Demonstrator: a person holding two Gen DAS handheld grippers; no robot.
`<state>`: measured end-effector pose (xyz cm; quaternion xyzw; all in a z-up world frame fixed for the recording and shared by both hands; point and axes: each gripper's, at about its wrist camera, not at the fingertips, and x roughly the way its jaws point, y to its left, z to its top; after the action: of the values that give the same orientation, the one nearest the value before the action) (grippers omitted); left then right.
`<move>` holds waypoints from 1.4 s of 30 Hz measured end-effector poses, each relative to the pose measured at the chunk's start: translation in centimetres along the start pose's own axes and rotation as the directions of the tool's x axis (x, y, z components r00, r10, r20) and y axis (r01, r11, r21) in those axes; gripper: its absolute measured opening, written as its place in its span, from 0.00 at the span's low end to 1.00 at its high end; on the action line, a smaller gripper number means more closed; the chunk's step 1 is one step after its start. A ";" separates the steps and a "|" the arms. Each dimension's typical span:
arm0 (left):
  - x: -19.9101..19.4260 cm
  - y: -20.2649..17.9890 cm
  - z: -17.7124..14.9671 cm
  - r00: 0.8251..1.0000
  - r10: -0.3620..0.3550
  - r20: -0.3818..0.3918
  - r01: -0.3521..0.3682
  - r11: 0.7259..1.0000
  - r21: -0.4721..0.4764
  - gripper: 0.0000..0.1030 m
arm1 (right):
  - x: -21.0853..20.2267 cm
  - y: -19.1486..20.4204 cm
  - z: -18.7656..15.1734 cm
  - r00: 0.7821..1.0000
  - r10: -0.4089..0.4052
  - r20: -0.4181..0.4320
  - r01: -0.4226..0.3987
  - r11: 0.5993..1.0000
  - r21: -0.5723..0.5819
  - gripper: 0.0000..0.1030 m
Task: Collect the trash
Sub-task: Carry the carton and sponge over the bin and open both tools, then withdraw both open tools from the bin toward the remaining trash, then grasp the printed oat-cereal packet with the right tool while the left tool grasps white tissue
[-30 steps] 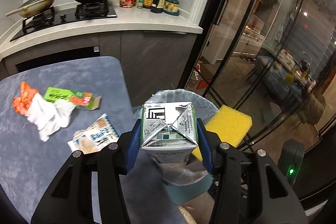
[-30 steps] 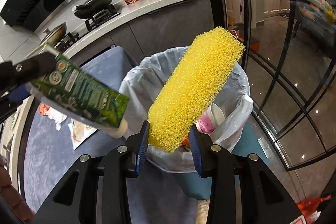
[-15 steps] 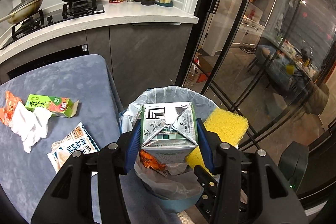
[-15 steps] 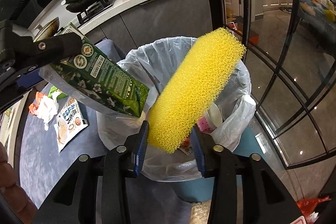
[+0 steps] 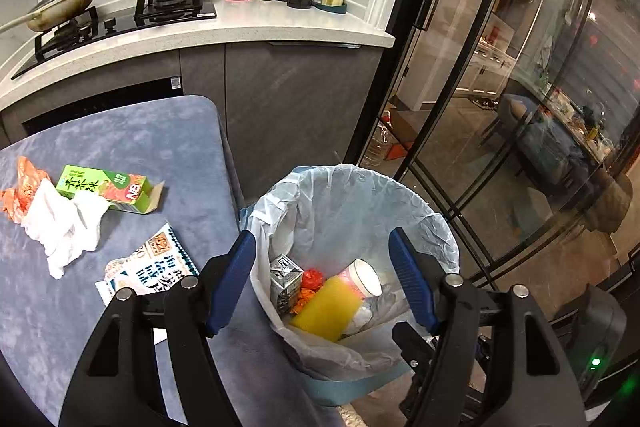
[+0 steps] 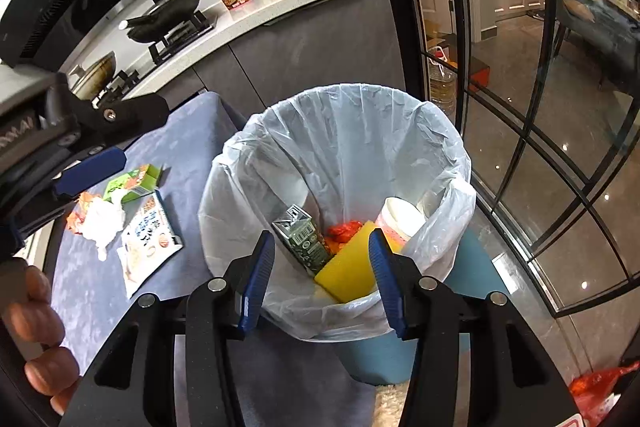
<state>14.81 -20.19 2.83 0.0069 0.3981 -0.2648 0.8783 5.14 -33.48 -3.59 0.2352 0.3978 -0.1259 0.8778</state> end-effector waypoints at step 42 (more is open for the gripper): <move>-7.3 18.9 -8.2 0.972 0.227 -0.065 -0.236 0.949 -0.210 0.64 | 0.3 14.5 -5.6 0.990 0.108 -0.086 -0.123 0.976 -0.181 0.47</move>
<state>14.04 1.30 -1.39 -0.0367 0.4382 -0.1149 0.8907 7.72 -18.20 -2.47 0.1794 0.4265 -0.0279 0.8861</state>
